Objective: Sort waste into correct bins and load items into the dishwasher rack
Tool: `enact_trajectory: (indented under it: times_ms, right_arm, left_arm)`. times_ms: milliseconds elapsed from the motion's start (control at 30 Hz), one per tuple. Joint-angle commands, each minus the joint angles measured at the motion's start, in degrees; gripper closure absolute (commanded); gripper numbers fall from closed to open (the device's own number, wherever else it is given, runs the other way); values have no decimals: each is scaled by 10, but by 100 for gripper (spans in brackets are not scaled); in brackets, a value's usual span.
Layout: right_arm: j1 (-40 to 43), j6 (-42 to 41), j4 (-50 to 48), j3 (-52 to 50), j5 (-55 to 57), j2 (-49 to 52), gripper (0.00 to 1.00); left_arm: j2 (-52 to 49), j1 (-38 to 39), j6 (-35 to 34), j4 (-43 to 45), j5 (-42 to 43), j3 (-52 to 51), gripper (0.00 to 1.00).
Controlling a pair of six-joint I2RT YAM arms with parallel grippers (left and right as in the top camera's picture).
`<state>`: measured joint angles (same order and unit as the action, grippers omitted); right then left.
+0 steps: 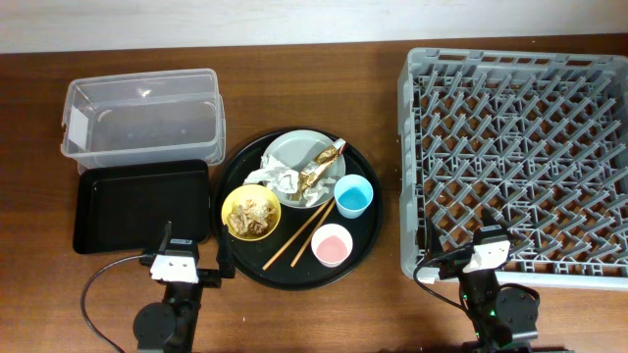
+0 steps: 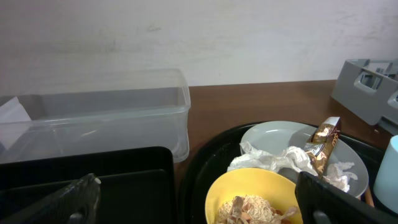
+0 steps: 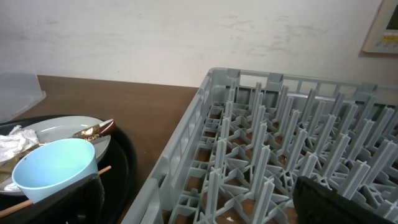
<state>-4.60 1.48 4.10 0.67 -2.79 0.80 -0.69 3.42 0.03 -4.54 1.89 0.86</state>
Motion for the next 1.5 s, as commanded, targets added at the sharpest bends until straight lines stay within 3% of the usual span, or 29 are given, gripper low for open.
enact_trajectory:
  times_ms: [0,1167,1267,1467]
  right_arm:
    - [-3,-4,2,-3,3,-6,2]
    - [-3,-4,2,-3,2,-6,2]
    - [-3,-4,0,-3,-6,-6,2]
    - [-3,-21,19,6,-5,-6,2]
  left_arm:
    - [3,-3,9,-1,-2,-4,1]
    - [3,-3,9,-1,-2,-4,1]
    - [3,-3,8,15,32,-3,1]
    - [-10,-3,1,-30,28,16,1]
